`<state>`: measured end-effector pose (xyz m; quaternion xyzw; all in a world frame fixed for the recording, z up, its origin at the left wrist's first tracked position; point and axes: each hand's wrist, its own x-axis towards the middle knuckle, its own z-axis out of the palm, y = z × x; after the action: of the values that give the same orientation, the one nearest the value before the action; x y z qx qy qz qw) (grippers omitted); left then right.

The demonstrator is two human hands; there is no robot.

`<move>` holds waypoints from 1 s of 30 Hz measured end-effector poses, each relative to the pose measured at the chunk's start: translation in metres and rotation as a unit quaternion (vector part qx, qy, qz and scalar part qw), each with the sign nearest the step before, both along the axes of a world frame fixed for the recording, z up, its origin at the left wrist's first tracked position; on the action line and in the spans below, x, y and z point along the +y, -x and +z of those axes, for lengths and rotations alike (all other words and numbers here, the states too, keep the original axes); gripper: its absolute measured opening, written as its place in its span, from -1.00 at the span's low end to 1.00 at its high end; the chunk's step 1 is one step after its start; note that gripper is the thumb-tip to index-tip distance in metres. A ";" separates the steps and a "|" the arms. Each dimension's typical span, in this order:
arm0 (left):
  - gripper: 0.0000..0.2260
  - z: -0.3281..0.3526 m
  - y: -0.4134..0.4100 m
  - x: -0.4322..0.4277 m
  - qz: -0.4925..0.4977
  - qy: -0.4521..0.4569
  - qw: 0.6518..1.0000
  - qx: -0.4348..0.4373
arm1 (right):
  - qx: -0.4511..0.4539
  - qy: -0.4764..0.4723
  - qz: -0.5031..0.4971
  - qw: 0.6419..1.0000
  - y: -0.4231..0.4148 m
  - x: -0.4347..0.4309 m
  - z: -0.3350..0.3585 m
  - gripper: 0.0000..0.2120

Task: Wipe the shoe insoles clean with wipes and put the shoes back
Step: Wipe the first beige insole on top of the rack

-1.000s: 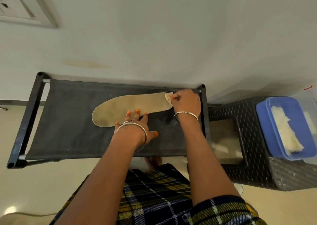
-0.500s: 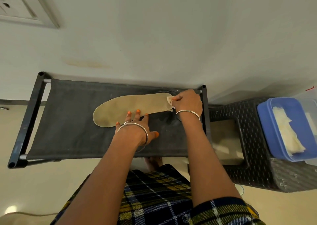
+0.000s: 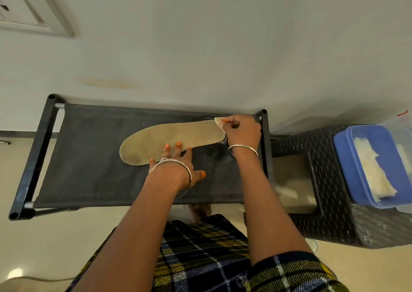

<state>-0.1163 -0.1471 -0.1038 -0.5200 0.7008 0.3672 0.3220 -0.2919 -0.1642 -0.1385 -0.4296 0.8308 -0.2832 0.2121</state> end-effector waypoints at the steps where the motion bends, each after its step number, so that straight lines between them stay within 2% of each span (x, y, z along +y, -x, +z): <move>1: -0.28 -0.001 0.001 0.000 0.000 -0.001 1.000 0.000 | -0.012 -0.005 0.022 1.000 -0.002 0.000 0.001 -0.87; 4: -0.27 -0.003 0.001 -0.001 0.004 -0.004 1.000 0.000 | -0.017 -0.036 0.068 0.997 -0.003 -0.001 0.004 -0.82; 8: -0.27 -0.005 -0.001 -0.001 0.002 -0.004 1.000 0.005 | 0.066 -0.098 0.034 0.992 0.010 0.000 0.011 -0.85; 11: -0.27 -0.005 -0.001 -0.001 0.003 -0.001 1.000 0.004 | 0.034 -0.138 0.022 0.990 0.019 0.000 0.014 -0.88; 15: -0.30 -0.004 0.000 -0.001 -0.001 -0.003 1.000 0.006 | -0.083 -0.014 -0.067 0.994 0.024 -0.001 0.022 -0.90; 17: -0.31 -0.003 0.000 -0.001 -0.002 -0.003 1.000 0.004 | -0.111 0.028 -0.060 0.992 0.021 -0.003 0.026 -0.87; 21: -0.32 -0.004 -0.002 -0.001 0.002 0.007 1.000 -0.002 | -0.073 -0.010 0.027 0.997 0.006 -0.005 0.024 -0.89; 25: -0.32 -0.003 -0.001 0.000 -0.001 0.010 1.000 -0.005 | -0.063 0.010 -0.012 0.998 0.011 -0.004 0.022 -0.93; 30: -0.28 -0.003 0.001 0.000 0.002 0.013 1.000 -0.013 | -0.079 0.035 -0.040 0.995 0.017 -0.001 0.017 -0.76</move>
<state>-0.1169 -0.1471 -0.1065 -0.5303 0.6999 0.3522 0.3237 -0.3090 -0.1650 -0.1210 -0.3795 0.8176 -0.3536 0.2501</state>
